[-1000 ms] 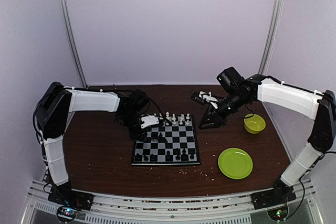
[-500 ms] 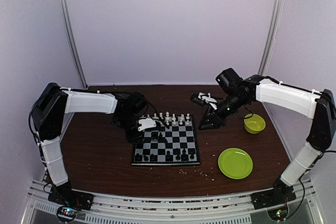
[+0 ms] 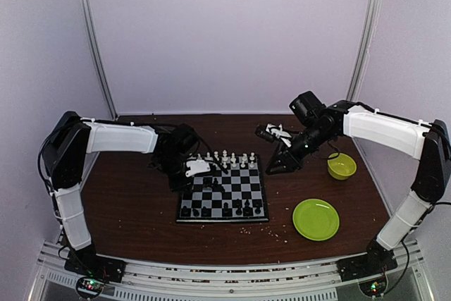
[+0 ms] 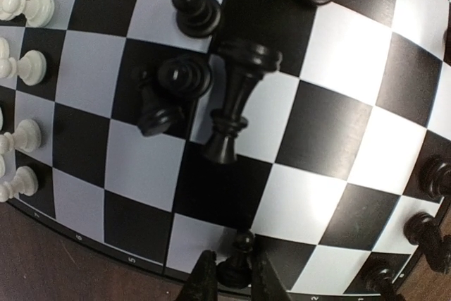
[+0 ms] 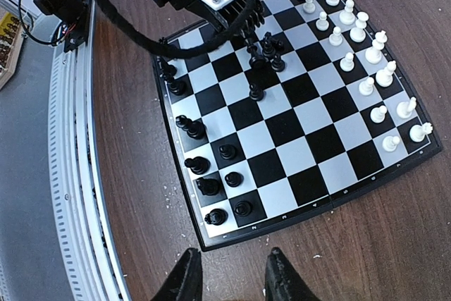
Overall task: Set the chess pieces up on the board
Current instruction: Pick up the pawn from the chessboard, then pass from the left arm to the right
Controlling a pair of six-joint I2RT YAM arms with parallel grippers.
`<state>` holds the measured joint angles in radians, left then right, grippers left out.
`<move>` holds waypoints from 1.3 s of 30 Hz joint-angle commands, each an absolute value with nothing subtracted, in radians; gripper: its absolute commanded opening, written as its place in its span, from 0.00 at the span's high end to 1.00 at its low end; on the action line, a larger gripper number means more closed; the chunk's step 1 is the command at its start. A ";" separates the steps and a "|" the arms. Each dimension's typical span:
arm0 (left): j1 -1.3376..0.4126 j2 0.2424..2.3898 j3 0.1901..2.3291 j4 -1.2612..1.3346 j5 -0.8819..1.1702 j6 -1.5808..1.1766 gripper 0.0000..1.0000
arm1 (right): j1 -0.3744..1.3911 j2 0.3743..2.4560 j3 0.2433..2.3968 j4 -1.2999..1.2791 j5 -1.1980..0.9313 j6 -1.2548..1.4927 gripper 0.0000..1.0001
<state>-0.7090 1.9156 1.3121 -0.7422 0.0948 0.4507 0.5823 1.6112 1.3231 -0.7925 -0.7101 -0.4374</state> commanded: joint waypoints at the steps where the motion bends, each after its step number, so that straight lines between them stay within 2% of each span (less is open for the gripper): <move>1: -0.713 1.822 1.329 -0.772 0.095 0.421 0.86 | 0.569 1.608 1.352 -0.795 -0.729 -0.414 0.69; 6: -0.713 1.681 1.342 -0.718 0.182 0.326 0.87 | 0.532 1.569 1.383 -0.783 -0.727 -0.355 0.69; 11: -0.731 1.524 1.240 -0.424 0.289 0.159 0.87 | 0.520 1.572 1.479 -0.801 -0.761 -0.266 0.67; 16: -0.823 1.416 1.042 -0.014 0.163 0.056 0.87 | 0.522 1.674 1.625 -0.870 -0.895 -0.162 0.66; 20: -0.892 1.401 0.951 0.156 0.018 0.011 0.87 | 0.541 1.756 1.701 -0.847 -0.951 -0.048 0.67; 25: -0.947 1.433 0.940 0.209 -0.071 -0.013 0.87 | 0.599 1.824 1.759 -0.844 -0.922 -0.001 0.67; 39: -0.991 1.483 0.974 0.212 -0.091 -0.010 0.86 | 0.683 1.860 1.727 -0.774 -0.969 0.081 0.66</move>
<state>-0.9848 1.4761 0.9405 0.1574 -0.0723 -0.0036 0.6796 1.8614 1.7290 -0.8169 -0.9302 0.0414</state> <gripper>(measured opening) 0.140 0.337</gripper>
